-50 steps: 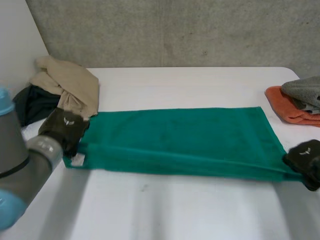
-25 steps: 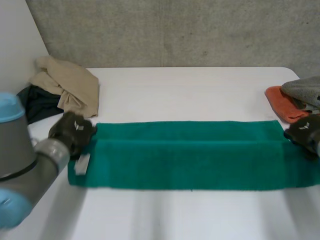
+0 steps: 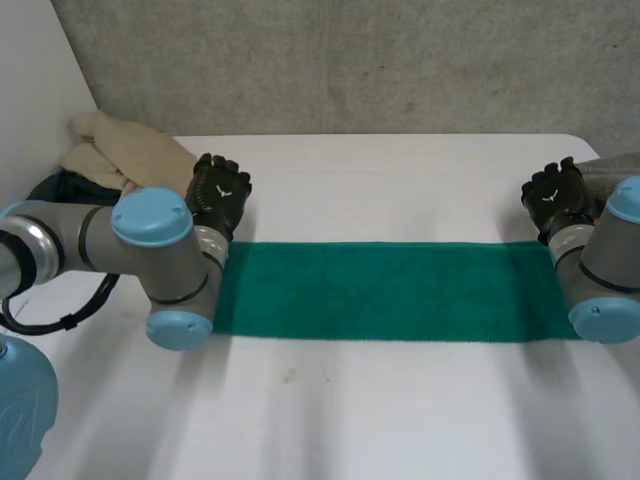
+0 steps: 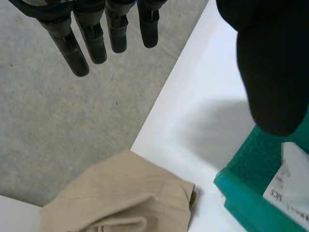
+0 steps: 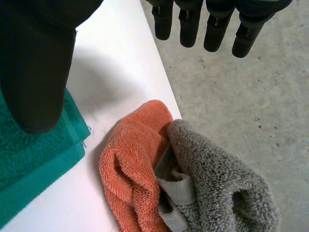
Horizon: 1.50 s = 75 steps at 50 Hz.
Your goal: Fold the laundry.
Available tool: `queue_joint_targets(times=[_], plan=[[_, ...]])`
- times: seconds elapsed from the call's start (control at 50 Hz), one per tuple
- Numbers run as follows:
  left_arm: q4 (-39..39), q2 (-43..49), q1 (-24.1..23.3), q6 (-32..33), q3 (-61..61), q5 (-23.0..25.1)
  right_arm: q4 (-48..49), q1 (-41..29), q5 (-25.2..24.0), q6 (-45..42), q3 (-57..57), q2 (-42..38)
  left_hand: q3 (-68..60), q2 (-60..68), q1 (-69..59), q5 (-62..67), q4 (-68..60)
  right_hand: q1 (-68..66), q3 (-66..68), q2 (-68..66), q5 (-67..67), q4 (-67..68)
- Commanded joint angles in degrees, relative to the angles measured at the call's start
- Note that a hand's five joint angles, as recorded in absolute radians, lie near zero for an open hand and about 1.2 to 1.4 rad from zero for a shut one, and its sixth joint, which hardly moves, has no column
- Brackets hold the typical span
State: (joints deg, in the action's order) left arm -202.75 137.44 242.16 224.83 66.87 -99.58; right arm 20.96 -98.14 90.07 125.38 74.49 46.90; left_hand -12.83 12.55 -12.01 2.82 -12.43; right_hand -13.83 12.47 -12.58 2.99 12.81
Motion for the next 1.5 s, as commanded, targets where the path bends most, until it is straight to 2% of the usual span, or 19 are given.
queue_joint_targets(times=[0.02, 0.12, 0.24, 0.42, 0.46, 0.48, 0.54, 0.56, 0.72, 0.86, 0.94, 1.02, 1.08, 1.16, 1.26, 1.34, 1.46, 1.48, 1.5], plan=[[-0.46, -6.29, -1.43, 0.53, 7.47, -2.46, -3.47, 0.23, -2.96, 4.7, 8.29, 8.72, 1.44, -1.16, 0.62, -1.43, 1.04, 3.83, -2.47, 2.58, -2.99, -2.81], [-0.37, -13.42, -1.43, -0.35, 15.47, -2.29, -9.62, 2.86, -8.24, 5.66, 15.06, 14.17, 1.27, -0.99, 0.45, -1.26, 0.87, -4.48, 5.85, -5.73, 5.33, 5.5], [-0.54, -21.67, -1.78, -3.07, 26.01, -1.85, -17.35, 11.2, -14.12, 7.07, 23.05, 19.28, 1.27, -0.99, 0.45, -1.26, 0.87, -10.54, 11.9, -11.79, 11.38, 11.56], [-0.54, -24.41, -2.57, -5.89, 29.55, -1.58, -11.92, 16.75, -17.3, 6.46, 26.5, 18.76, 1.27, -0.99, 0.45, -1.26, 0.87, -17.77, 19.14, -19.02, 18.62, 18.79], [-0.54, -24.41, -2.57, -5.98, 29.55, -1.58, -10.42, 17.19, -17.47, 6.55, 25.97, 16.92, 1.27, -0.99, 0.45, -1.26, 0.87, -24.65, 26.02, -25.9, 25.49, 25.67], [-0.54, -24.41, -2.57, -5.98, 29.55, -1.58, -9.89, 17.28, -17.47, 6.55, 25.71, 15.95, 1.27, -0.99, 0.45, -1.26, 0.87, -27.67, 29.04, -28.92, 28.52, 28.7], [-0.63, -24.5, -2.57, -5.98, 29.55, -1.58, -8.57, 17.28, -17.21, 6.28, 24.57, 13.05, 1.27, -0.99, 0.45, -1.26, 0.87, -60.41, 61.78, -61.66, 61.25, 61.43], [-0.63, -24.5, -2.57, -5.98, 29.55, -1.58, -8.48, 17.37, -16.77, 6.2, 24.13, 12.52, 1.27, -0.99, 0.45, -1.26, 0.87, -66.11, 67.48, -67.36, 66.95, 67.13], [-0.46, -26.69, -2.66, -6.15, 30.25, -1.76, -5.06, 21.23, -7.38, 4.19, 22.46, 13.82, 1.27, -0.99, 0.45, -1.26, 0.87, -66.17, 67.53, -67.42, 67.01, 67.19], [-0.46, -29.51, -2.22, -6.07, 31.83, -1.58, -3.74, 21.24, -4.55, -4.26, 22.19, 17.7, 1.27, -0.99, 0.45, -1.26, 0.87, -66.17, 67.53, -67.42, 67.01, 67.19], [-0.46, -30.74, -1.87, -6.24, 32.62, -1.58, -1.81, 16.34, -5.26, -5.76, 21.84, 19.28, 1.27, -0.99, 0.45, -1.26, 0.87, -66.17, 67.53, -67.42, 67.01, 67.19], [-0.45, -31.88, -1.08, -7.03, 33.32, -1.58, 2.49, -0.07, -5.34, -3.75, 18.6, 21.04, 1.27, -0.99, 0.45, -1.26, 0.87, -66.17, 67.53, -67.42, 67.01, 67.19], [-0.37, -32.67, -0.29, -7.47, 33.59, -1.58, 4.43, -7.22, -5.78, -2.34, 16.84, 20.86, 1.44, -1.16, 0.62, -1.43, 1.04, -66.17, 67.53, -67.42, 67.01, 67.19], [-0.37, -33.9, 0.24, -7.74, 34.2, -1.58, 6.81, -17.85, -9.99, -1.36, 13.06, 16.31, 1.44, -1.16, 0.62, -1.43, 1.04, -66.17, 67.53, -67.42, 67.01, 67.19], [-0.28, -34.61, 0.33, -8.0, 34.73, -1.76, 7.51, -31.21, -19.38, -1.1, 6.56, 7.53, 1.44, -1.16, 0.62, -1.43, 1.04, -66.17, 67.53, -67.42, 67.01, 67.19], [-0.28, -34.52, 0.24, -8.09, 35.26, -1.58, 7.34, -35.35, -22.82, -1.89, 3.83, 1.46, 1.44, -1.16, 0.62, -1.43, 1.04, -66.17, 67.53, -67.42, 67.01, 67.19], [-0.37, -33.91, -0.28, -8.09, 35.35, -1.32, 6.9, -36.6, -23.72, -1.81, 3.3, -1.46, 1.44, -1.16, 0.62, -1.43, 1.04, -66.17, 67.53, -67.42, 67.01, 67.19], [-0.37, -33.73, -0.37, -8.09, 35.26, -0.97, 6.72, -36.25, -22.93, -1.37, 3.64, -0.85, 1.44, -1.16, 0.62, -1.43, 1.04, -40.41, 41.78, -41.66, 41.26, 41.43], [-0.37, -33.73, -0.46, -8.0, 35.17, -0.79, 6.72, -36.16, -22.75, -0.93, 4.08, -0.15, 1.44, -1.16, 0.62, -1.43, 1.04, -26.83, 28.2, -28.08, 27.68, 27.85]])
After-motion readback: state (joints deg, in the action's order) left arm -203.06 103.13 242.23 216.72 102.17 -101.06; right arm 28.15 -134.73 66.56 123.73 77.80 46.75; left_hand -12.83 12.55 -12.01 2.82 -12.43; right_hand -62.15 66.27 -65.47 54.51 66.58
